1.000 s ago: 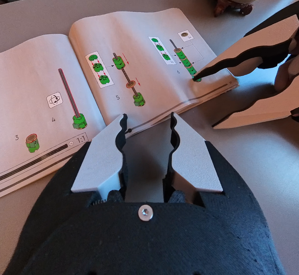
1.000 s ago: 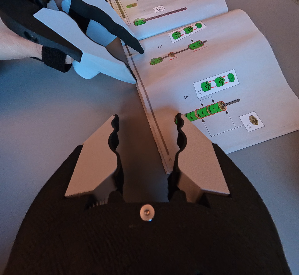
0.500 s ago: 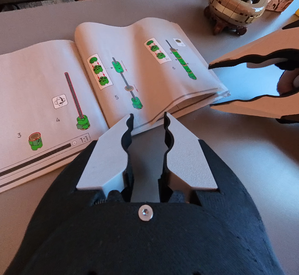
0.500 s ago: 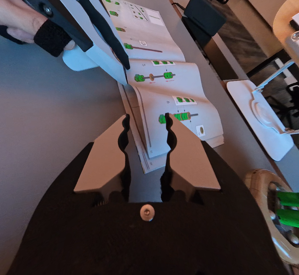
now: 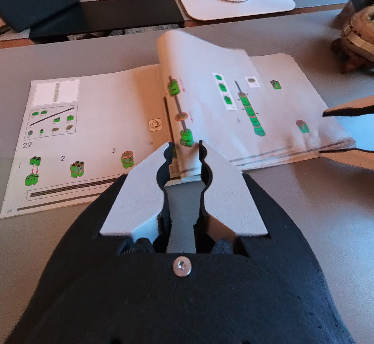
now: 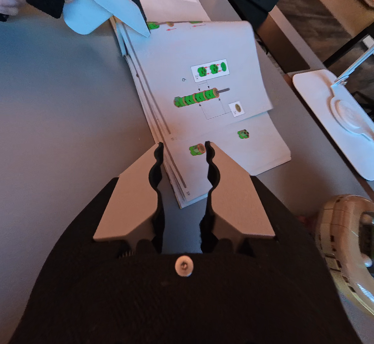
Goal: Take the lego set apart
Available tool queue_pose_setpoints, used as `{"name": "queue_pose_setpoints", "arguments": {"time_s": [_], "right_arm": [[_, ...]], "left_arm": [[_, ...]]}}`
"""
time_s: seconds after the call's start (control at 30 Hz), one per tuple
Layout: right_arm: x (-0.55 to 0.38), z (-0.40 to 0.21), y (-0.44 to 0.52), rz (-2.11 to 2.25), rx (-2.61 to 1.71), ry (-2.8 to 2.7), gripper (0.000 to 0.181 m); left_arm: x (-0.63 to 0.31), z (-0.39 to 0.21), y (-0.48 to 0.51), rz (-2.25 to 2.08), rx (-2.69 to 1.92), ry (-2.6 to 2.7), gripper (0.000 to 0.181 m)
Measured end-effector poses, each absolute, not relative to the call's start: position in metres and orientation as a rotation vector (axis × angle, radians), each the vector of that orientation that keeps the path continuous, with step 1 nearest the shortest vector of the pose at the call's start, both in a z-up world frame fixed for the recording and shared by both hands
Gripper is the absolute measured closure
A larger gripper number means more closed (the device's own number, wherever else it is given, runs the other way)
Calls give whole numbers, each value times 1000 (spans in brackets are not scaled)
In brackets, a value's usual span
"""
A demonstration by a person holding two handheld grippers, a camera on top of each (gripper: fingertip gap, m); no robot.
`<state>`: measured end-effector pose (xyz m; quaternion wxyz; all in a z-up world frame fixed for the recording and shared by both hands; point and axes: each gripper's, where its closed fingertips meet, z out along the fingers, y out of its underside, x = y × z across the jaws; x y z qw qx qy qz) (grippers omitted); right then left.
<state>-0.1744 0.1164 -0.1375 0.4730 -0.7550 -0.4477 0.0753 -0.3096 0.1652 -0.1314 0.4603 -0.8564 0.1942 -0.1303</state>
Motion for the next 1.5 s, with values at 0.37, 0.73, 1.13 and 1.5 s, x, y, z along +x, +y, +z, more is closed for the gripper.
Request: {"name": "queue_pose_setpoints", "arguments": {"time_s": [0.37, 0.73, 1.13, 1.5], "right_arm": [[-190, -147, 147, 374, -2094, -867, 140], [-233, -155, 170, 343, -2166, -943, 149], [-275, -116, 183, 385, -2021, -922, 147], [-255, -120, 129, 498, -1984, -973, 126]], "left_arm": [[-323, -137, 169, -291, -2142, 443, 154], [-329, -126, 150, -367, -2157, 501, 130], [-364, -129, 179, -136, -2156, 365, 131], [-410, -113, 184, -161, -2130, 133, 144]]}}
